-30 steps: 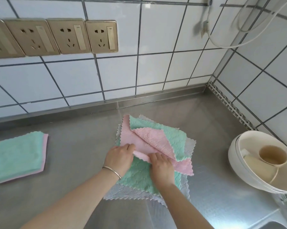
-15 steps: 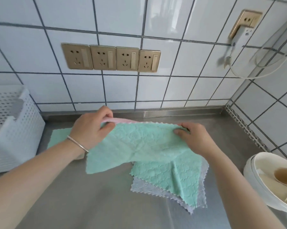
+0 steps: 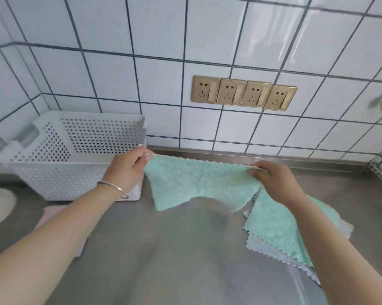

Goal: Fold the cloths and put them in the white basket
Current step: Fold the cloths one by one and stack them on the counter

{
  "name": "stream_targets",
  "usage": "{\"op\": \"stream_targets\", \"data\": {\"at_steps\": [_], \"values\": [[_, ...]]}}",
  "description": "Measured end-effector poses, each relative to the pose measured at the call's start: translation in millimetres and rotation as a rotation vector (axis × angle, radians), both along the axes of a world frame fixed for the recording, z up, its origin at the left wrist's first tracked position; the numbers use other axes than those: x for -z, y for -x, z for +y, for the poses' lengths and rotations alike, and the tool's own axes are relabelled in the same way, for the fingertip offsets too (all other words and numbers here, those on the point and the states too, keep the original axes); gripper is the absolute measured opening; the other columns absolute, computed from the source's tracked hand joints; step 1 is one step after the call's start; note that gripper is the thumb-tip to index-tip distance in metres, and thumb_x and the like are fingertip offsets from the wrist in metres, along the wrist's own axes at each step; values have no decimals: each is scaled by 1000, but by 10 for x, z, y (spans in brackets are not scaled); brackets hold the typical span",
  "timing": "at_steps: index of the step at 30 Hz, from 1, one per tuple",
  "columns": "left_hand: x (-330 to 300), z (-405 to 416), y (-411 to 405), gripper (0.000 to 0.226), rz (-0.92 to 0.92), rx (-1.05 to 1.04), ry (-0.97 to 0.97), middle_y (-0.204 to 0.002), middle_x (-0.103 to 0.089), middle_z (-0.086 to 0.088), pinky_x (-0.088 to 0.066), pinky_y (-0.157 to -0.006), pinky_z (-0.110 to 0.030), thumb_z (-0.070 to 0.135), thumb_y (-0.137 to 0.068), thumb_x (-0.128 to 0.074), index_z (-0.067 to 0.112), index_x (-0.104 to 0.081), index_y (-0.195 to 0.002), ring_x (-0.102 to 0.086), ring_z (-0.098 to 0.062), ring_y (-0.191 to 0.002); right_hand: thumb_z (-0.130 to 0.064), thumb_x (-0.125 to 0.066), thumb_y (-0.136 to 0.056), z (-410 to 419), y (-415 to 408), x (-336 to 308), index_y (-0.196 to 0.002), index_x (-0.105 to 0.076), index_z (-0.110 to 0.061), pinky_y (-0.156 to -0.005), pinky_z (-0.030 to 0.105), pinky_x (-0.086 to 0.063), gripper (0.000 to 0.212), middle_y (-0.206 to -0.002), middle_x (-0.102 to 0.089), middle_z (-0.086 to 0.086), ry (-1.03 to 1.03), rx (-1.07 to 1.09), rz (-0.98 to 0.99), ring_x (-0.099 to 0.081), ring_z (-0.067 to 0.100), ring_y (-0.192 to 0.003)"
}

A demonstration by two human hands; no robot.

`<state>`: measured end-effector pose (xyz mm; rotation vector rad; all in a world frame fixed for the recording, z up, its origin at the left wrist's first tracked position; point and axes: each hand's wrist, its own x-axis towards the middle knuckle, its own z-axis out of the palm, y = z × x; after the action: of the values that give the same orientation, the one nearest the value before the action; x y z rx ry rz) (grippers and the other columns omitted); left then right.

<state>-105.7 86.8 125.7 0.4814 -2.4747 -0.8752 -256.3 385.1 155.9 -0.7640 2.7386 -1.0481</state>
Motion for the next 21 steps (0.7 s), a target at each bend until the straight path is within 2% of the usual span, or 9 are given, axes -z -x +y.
{"op": "stream_targets", "data": {"at_steps": [1,2,4,7,9,11,13,17,21], "values": [[14,-35,-168,18,3,50,-62,-78,-66,21,-37,-67,-8,12,-93,-50,20,-66,-96,-59,11,-79,-22,-59,-90,10,-114,-5,-80,-61,-20,-58,21,-36,10,-65,-57,3,-19,-30,-3,-51,19,-63],[28,-46,-329,21,-6,106,-109,-76,-65,25,-38,-68,-6,15,-93,-49,30,-64,-91,-56,15,-77,-21,-57,-90,32,-232,15,-77,-58,-21,-53,16,-33,14,-61,-53,1,-48,-55,-23,-47,16,-57],[173,-106,-679,21,-110,202,-164,-82,-64,26,-40,-69,-8,29,-92,-47,43,-62,-85,-56,10,-74,-19,-56,-91,73,-489,165,-69,-53,-23,-48,15,-31,23,-56,-44,-3,-96,-84,-110,-39,10,-51],[580,-79,-1134,19,-309,293,-198,-76,-67,9,-43,-71,-17,48,-88,-45,38,-62,-86,-57,-1,-67,-18,-57,-91,172,-838,564,-63,-48,-26,-52,14,-34,30,-57,-44,-7,-161,-99,-254,-39,4,-50],[902,-6,-1371,14,-425,344,-252,-76,-64,10,-41,-70,-16,38,-92,-47,45,-57,-85,-51,3,-66,-20,-56,-91,218,-1078,921,-61,-45,-27,-54,15,-33,33,-56,-46,-8,-245,-100,-352,-39,1,-52],[1220,62,-1575,37,-538,385,-262,-72,-59,29,-36,-67,-9,26,-95,-46,59,-51,-81,-50,7,-68,-21,-55,-92,265,-1329,1303,-60,-42,-25,-55,14,-33,34,-51,-47,-12,-310,-94,-445,-40,-1,-50],[1441,137,-1715,44,-639,411,-296,-71,-56,40,-36,-68,-4,25,-95,-46,66,-48,-77,-52,15,-72,-22,-55,-92,325,-1507,1588,-61,-41,-22,-54,16,-31,34,-53,-44,-9,-363,-80,-522,-38,0,-51],[1681,115,-1893,37,-763,419,-364,-63,-53,35,-35,-66,-8,27,-94,-47,56,-49,-71,-47,12,-64,-30,-53,-90,372,-1673,1845,-61,-36,-19,-54,25,-26,35,-59,-37,-6,-512,-118,-617,-35,7,-55],[1704,79,-1773,39,-794,391,-396,-55,-52,26,-33,-60,-9,26,-93,-49,50,-51,-63,-45,7,-57,-29,-53,-90,336,-1618,1843,-58,-35,-19,-53,22,-24,38,-59,-36,-7,-537,-108,-667,-33,7,-52]]}}
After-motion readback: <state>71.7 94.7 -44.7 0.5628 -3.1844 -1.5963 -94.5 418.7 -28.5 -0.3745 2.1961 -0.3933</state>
